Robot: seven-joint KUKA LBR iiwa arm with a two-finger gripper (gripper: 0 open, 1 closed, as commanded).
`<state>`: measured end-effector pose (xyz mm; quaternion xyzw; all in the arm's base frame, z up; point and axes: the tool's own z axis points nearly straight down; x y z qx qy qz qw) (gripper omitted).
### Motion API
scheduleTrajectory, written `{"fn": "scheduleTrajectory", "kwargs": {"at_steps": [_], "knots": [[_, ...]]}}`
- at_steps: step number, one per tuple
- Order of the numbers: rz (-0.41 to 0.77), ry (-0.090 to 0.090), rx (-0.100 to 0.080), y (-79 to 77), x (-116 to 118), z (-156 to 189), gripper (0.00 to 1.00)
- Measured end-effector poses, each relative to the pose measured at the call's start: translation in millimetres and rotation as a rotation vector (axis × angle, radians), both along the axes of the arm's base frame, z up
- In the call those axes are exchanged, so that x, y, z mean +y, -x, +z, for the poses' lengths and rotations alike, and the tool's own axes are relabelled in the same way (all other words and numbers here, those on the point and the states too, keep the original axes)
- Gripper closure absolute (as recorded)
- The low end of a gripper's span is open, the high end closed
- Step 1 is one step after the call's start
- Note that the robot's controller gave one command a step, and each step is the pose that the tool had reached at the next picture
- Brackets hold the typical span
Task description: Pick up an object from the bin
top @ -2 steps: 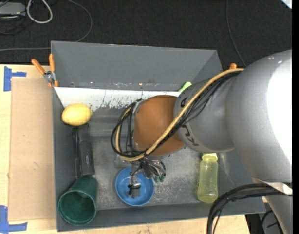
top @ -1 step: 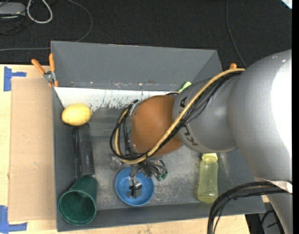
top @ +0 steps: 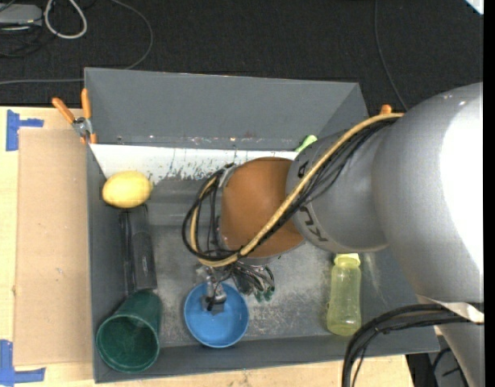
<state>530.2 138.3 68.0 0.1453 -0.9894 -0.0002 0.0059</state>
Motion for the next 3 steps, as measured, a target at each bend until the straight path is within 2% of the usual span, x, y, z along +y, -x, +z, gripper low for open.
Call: {"fn": "scheduleTrajectory", "kwargs": {"at_steps": [1, 2, 3], "knots": [[-0.001, 0.000, 0.000, 0.0, 0, 0, 1.00], [-0.002, 0.003, 0.012, 3.6, -1, 18, 1.00], [-0.003, 0.001, 0.004, 1.3, 0, 56, 1.00]]}}
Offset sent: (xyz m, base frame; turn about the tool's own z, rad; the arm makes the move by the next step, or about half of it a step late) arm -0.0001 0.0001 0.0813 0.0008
